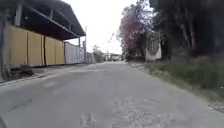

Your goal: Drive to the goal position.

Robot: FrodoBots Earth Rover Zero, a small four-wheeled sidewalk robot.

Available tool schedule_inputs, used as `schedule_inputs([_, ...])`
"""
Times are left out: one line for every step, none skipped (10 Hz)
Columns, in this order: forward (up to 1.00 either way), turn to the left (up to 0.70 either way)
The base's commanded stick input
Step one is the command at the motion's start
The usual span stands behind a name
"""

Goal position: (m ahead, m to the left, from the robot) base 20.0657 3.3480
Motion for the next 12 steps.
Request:
schedule_inputs([1.00, 0.00])
schedule_inputs([1.00, 0.00])
schedule_inputs([1.00, 0.00])
schedule_inputs([1.00, 0.00])
schedule_inputs([1.00, 0.00])
schedule_inputs([1.00, 0.00])
schedule_inputs([1.00, 0.00])
schedule_inputs([1.00, 0.00])
schedule_inputs([1.00, 0.00])
schedule_inputs([1.00, 0.00])
schedule_inputs([1.00, 0.00])
schedule_inputs([1.00, 0.00])
